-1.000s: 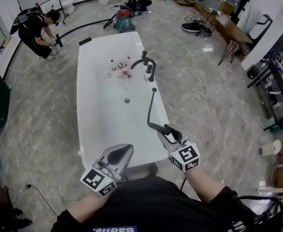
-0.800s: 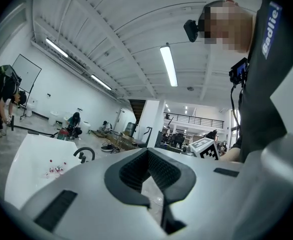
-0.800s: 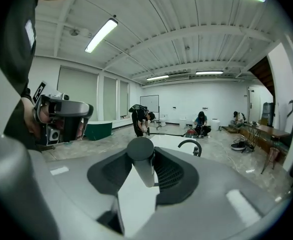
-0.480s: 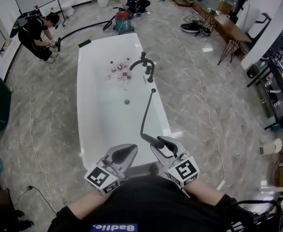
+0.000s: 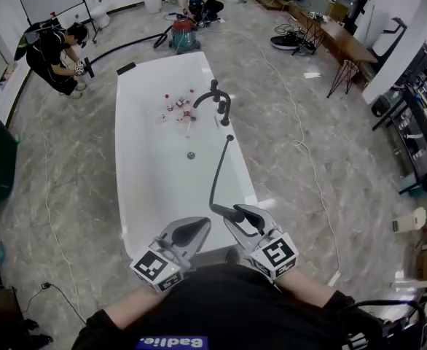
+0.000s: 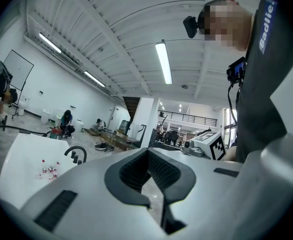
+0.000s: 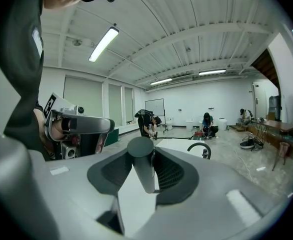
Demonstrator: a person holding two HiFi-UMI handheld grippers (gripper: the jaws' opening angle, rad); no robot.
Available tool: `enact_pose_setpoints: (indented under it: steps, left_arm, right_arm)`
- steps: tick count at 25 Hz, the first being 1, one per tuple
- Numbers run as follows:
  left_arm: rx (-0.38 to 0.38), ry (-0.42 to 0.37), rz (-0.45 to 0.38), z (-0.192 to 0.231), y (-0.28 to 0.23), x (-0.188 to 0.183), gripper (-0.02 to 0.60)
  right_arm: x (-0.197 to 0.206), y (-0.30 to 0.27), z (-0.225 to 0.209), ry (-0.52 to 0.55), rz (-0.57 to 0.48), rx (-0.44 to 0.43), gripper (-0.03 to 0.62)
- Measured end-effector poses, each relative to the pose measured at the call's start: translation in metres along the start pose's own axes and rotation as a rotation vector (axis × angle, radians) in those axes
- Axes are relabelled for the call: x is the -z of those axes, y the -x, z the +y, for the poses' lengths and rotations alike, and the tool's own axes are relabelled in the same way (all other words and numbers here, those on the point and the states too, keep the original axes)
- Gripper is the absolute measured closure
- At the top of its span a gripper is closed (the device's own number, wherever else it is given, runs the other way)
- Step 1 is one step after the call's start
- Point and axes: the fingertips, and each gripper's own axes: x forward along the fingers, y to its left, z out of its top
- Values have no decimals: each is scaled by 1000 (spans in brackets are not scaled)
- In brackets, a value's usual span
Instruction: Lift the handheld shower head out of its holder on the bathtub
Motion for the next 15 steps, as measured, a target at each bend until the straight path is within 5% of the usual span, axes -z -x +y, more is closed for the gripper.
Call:
enact_pose_setpoints:
  steps: [15]
  left_arm:
    - [-21, 1, -4, 2, -1, 1, 581]
  right_arm:
    - [0, -4, -6, -15, 0, -11, 461]
